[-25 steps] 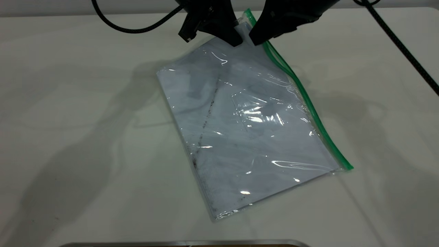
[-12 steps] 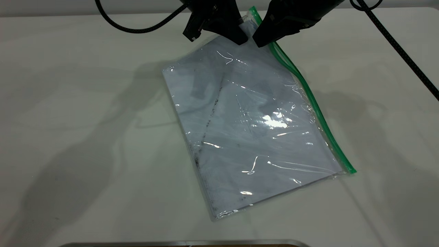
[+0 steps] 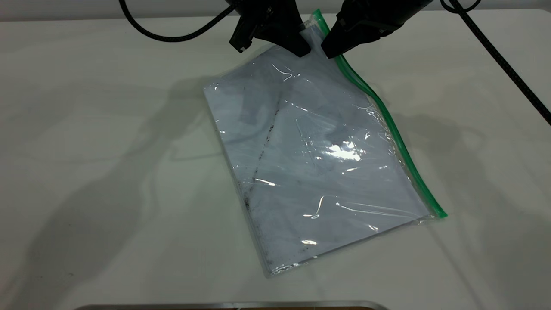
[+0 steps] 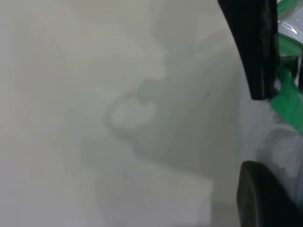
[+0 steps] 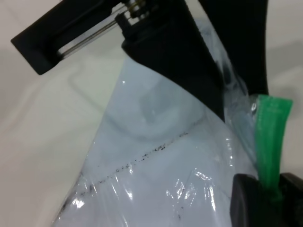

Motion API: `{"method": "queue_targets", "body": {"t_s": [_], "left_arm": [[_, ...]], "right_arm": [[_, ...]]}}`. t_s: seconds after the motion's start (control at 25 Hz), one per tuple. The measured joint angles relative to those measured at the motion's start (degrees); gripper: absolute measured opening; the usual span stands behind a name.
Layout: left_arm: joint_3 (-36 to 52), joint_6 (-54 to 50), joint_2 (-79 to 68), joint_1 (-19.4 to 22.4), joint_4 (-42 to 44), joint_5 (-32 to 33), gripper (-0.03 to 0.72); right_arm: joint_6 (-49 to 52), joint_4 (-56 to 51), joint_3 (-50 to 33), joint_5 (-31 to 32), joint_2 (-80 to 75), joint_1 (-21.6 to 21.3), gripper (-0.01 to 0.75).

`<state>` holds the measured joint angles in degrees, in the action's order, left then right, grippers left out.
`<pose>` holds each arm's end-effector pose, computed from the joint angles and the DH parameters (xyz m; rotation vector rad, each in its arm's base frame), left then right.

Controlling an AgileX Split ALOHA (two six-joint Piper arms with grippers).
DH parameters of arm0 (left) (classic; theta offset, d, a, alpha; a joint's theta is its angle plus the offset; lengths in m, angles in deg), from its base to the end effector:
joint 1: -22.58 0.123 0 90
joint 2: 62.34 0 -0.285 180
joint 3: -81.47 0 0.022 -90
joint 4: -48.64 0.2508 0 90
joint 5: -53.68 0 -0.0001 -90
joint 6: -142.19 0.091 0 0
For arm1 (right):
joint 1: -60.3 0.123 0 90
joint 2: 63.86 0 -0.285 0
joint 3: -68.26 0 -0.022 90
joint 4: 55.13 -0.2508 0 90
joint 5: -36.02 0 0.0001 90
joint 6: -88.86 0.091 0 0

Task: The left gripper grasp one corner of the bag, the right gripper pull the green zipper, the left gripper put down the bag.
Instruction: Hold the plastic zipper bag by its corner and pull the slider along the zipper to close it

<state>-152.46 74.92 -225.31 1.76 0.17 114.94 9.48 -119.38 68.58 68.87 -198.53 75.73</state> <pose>0.4842 -0.2481 0.0812 2.0190 1.3410 -0.5393 0.4072 0.1586 0.0973 -0.9241 2.3662 0.6382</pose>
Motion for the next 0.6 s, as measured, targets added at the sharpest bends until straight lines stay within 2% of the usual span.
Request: {"method": "queue_targets", "body": {"t_s": [0.32, 0.4, 0.52, 0.6], "left_arm": [[0.00, 0.00, 0.00, 0.00, 0.07, 0.04, 0.051], [0.00, 0.00, 0.00, 0.00, 0.08, 0.06, 0.051], [0.00, 0.00, 0.00, 0.00, 0.13, 0.30, 0.051], [0.00, 0.00, 0.00, 0.00, 0.13, 0.30, 0.051]], "right_arm": [[0.00, 0.17, 0.01, 0.25, 0.00, 0.00, 0.150], [0.05, 0.28, 0.06, 0.25, 0.00, 0.00, 0.125], [0.05, 0.34, 0.06, 0.25, 0.00, 0.00, 0.049], [0.05, 0.34, 0.12, 0.25, 0.00, 0.00, 0.035]]}}
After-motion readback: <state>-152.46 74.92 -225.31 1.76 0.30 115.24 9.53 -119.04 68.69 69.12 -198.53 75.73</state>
